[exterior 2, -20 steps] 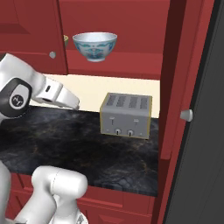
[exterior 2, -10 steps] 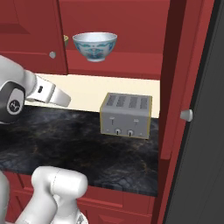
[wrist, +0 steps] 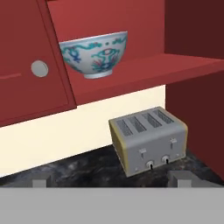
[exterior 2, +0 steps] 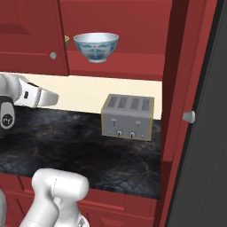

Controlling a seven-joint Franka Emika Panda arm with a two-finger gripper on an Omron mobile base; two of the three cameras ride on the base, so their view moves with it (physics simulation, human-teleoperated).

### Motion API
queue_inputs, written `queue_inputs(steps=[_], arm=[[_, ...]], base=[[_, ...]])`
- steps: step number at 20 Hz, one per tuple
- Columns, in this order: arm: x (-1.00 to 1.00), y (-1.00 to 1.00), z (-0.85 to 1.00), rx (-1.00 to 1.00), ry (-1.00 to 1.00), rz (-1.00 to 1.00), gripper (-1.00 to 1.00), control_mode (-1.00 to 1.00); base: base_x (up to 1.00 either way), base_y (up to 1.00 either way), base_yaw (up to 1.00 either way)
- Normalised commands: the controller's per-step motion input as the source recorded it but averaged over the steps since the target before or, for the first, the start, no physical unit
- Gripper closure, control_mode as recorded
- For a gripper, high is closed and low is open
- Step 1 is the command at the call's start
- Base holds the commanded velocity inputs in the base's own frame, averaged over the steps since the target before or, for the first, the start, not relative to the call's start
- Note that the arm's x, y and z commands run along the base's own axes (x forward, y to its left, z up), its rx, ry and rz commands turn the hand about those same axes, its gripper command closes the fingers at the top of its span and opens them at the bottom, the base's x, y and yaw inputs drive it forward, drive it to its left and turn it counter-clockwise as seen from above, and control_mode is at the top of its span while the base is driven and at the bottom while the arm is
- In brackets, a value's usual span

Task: Move the bowls from the cabinet to the plates on the dining table.

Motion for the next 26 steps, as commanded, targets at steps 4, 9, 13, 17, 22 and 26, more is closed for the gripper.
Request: queue_inputs(steps=[4,9,13,17,22,26], arm=[[0.00,0.21,0.37,0.00,-0.26,0.02,-1.00,-1.00],[0.01,0.12,0.32,0.00,-0.23,0.02,-1.00,-1.00],[0.02,0.00,0.20,0.01,-0.18,0.02,-1.00,-1.00],[0.15,0.06,0.11,0.00,-0.14,0.04,-1.00,-1.00],[0.24,0.13,0.09,0.00,-0.11,0.05,-1.00,-1.00],[0.26,0.10,0.08,0.00,-0.10,0.04,-1.00,-1.00]], base=[[0.00,0.00,0.00],[0.00,0.00,0.00],[0.00,0.00,0.00],[0.00,0.00,0.00],[0.00,0.00,0.00],[0.00,0.00,0.00]])
